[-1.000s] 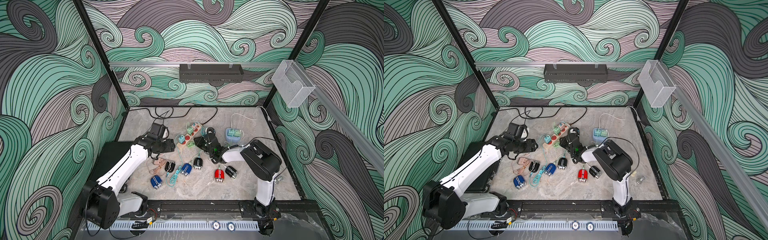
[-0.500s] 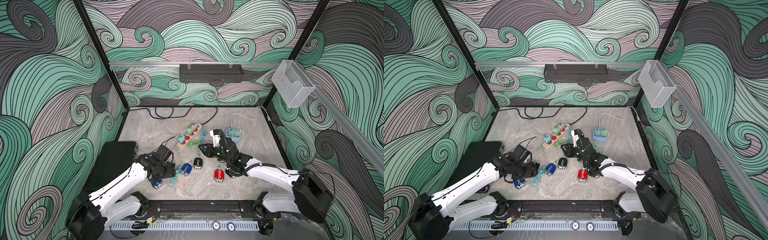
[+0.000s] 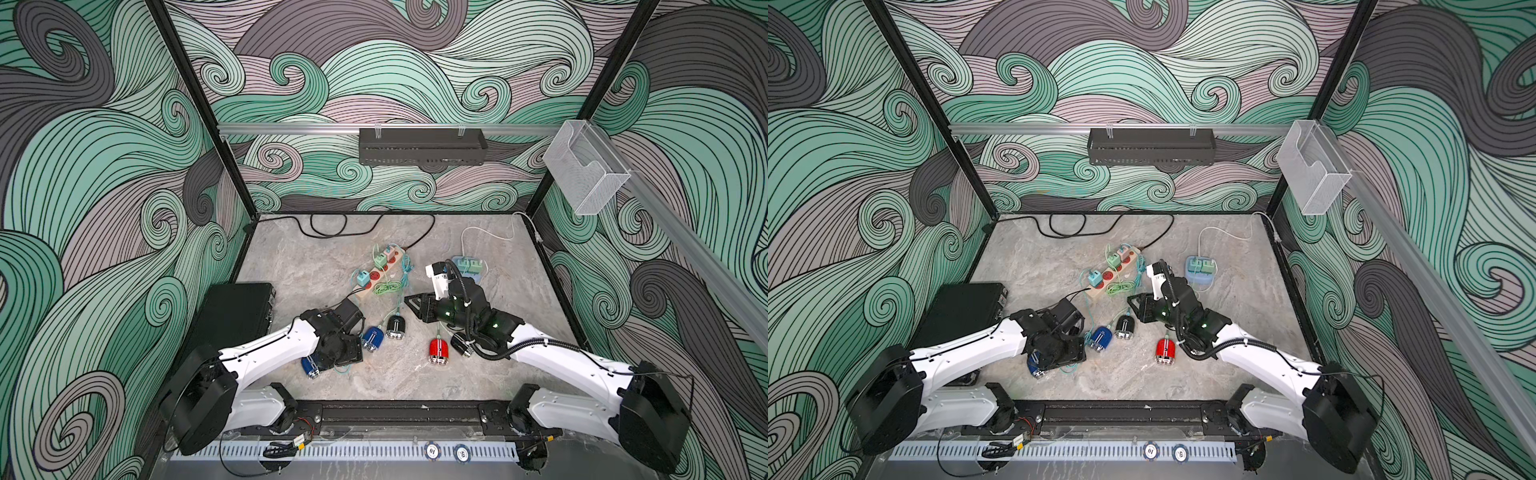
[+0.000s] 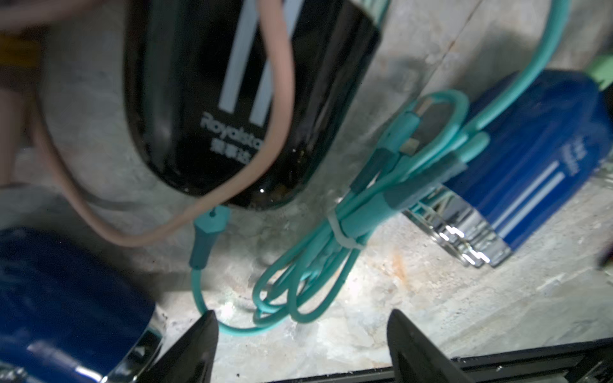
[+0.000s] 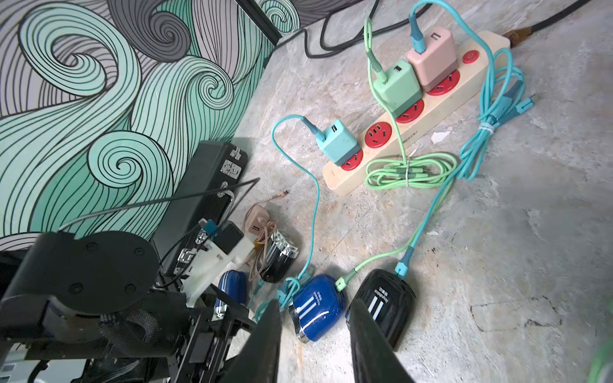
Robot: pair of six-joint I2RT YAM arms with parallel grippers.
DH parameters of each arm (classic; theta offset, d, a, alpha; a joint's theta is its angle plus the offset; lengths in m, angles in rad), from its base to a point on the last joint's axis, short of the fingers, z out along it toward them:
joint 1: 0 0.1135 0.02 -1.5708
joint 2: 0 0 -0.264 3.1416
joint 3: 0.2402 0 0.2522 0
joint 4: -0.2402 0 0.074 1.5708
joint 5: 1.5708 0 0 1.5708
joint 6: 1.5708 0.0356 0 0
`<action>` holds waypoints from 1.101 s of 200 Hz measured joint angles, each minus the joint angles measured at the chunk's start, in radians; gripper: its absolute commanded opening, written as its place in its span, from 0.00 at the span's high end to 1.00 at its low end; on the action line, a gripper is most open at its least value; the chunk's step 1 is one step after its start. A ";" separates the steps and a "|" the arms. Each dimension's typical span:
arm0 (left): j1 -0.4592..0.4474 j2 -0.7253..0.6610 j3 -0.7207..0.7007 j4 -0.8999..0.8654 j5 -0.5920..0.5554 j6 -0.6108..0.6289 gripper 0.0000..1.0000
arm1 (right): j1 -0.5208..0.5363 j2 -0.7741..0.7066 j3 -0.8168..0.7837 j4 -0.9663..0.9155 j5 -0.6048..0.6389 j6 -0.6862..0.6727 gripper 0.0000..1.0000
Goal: Unplug the electric shaver
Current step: Move the electric shaver to the center of the board.
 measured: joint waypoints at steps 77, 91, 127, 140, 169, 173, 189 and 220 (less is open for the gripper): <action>-0.006 -0.018 -0.017 -0.040 -0.100 0.026 0.16 | 0.021 -0.211 -0.085 -0.089 0.028 0.040 0.49; -0.006 0.000 -0.022 -0.039 -0.101 0.037 0.15 | 0.039 -0.272 -0.101 -0.108 0.060 0.056 0.46; -0.006 0.024 -0.044 0.051 -0.073 0.063 0.16 | 0.062 -0.426 -0.122 -0.171 0.142 0.086 0.42; -0.007 0.036 -0.058 0.088 -0.052 0.064 0.16 | 0.063 -0.455 -0.124 -0.195 0.160 0.088 0.42; -0.013 0.057 -0.061 0.157 -0.016 0.062 0.18 | 0.063 -0.462 -0.127 -0.232 0.183 0.084 0.42; -0.013 0.058 -0.061 0.174 -0.010 0.060 0.19 | 0.063 -0.459 -0.127 -0.235 0.185 0.082 0.42; -0.015 0.069 -0.058 0.248 0.021 0.052 0.19 | 0.063 -0.434 -0.127 -0.246 0.186 0.080 0.43; -0.020 0.146 -0.021 0.388 0.083 0.041 0.20 | 0.063 -0.414 -0.127 -0.256 0.186 0.063 0.43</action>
